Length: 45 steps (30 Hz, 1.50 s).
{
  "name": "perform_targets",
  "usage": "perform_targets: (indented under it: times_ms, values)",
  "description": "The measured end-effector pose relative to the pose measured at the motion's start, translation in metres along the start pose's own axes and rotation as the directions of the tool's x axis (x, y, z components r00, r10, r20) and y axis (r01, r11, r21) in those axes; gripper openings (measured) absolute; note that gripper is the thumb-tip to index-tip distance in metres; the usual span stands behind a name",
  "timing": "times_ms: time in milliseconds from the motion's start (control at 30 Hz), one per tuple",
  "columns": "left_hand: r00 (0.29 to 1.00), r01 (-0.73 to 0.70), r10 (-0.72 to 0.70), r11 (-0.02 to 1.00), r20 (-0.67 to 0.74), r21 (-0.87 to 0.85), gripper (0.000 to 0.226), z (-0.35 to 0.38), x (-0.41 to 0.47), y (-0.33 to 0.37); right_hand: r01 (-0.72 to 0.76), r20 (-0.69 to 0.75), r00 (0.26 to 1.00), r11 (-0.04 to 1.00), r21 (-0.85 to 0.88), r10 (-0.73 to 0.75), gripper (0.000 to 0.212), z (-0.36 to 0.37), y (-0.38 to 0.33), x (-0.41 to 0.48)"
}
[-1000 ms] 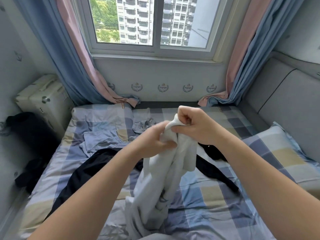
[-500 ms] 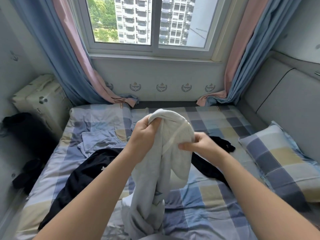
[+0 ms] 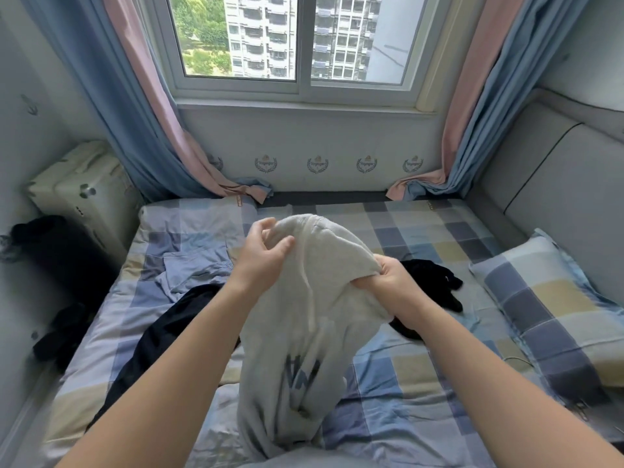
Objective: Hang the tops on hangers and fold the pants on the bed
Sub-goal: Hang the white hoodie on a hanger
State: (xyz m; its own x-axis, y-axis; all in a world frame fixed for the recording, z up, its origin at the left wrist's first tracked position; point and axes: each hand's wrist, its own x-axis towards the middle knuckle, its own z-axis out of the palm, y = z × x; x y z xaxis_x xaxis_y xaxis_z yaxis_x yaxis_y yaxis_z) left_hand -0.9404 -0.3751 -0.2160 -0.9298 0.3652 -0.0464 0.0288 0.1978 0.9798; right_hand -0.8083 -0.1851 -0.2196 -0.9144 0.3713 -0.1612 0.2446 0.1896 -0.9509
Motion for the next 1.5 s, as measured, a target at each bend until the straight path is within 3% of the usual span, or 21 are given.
perform_targets:
  times_ms: [100,200,367,467,533,600,733,900,1000,1100,1167,1300,1500]
  values:
    - [0.992,-0.070,0.058,0.992,0.110,0.108,0.053,0.012,-0.019,-0.013,0.053,-0.028,0.998,0.990,0.130,-0.050,0.017,0.007,-0.021,-0.002]
    - [0.950,-0.076,0.075,0.997,0.304,-0.009,0.054,0.024,-0.037,-0.032,0.053,0.028,0.998,0.960,0.273,-0.063,0.013,0.011,-0.039,-0.007]
    - [0.943,-0.319,0.295,0.935,0.157,0.156,0.083,0.037,-0.050,-0.048,0.002,0.158,0.984,0.894,0.447,-0.081,0.021,-0.002,-0.063,-0.017]
    - [0.915,-0.222,0.204,0.975,0.348,0.013,0.074,0.040,-0.051,-0.046,0.008,0.221,0.968,0.892,0.451,-0.120,0.023,-0.013,-0.075,-0.016]
    - [0.899,-0.163,0.143,0.987,0.413,0.014,0.048,0.045,-0.050,-0.046,0.028,0.244,0.960,0.910,0.414,-0.140,0.027,-0.020,-0.080,-0.014]
    - [0.927,-0.187,0.145,0.978,0.347,0.090,0.031,0.045,-0.049,-0.042,0.062,0.227,0.963,0.939,0.338,-0.146,0.024,-0.027,-0.084,-0.012]
    - [0.945,-0.217,0.166,0.963,0.280,0.162,0.046,0.031,-0.041,-0.033,0.137,0.068,0.987,0.983,0.121,-0.146,0.014,-0.048,-0.084,-0.001]
    - [0.954,-0.122,0.143,0.988,0.262,-0.092,0.032,0.026,-0.043,-0.009,0.105,-0.106,0.987,0.983,-0.149,-0.122,0.035,-0.053,-0.068,0.016]
    - [0.968,-0.019,0.077,0.972,0.240,-0.233,0.033,0.027,-0.043,0.005,0.167,-0.220,0.940,0.915,-0.367,-0.260,0.050,-0.036,-0.059,0.003]
    - [0.982,0.069,-0.004,0.937,0.188,-0.344,0.042,0.023,-0.043,0.014,0.379,-0.110,0.905,0.896,-0.232,-0.411,0.020,-0.007,-0.038,-0.021]
    - [0.982,0.104,-0.032,0.915,0.187,-0.389,0.048,0.020,-0.044,0.016,0.408,-0.010,0.909,0.893,-0.188,-0.417,0.012,0.019,-0.017,-0.033]
    - [0.979,0.136,-0.049,0.884,0.200,-0.447,0.052,0.018,-0.049,0.020,0.332,0.074,0.943,0.938,-0.097,-0.325,0.026,0.045,0.009,-0.042]
    - [0.982,0.129,-0.046,0.867,0.181,-0.481,0.039,0.014,-0.053,0.026,0.135,0.156,0.983,0.963,-0.233,-0.100,0.026,0.059,0.042,-0.026]
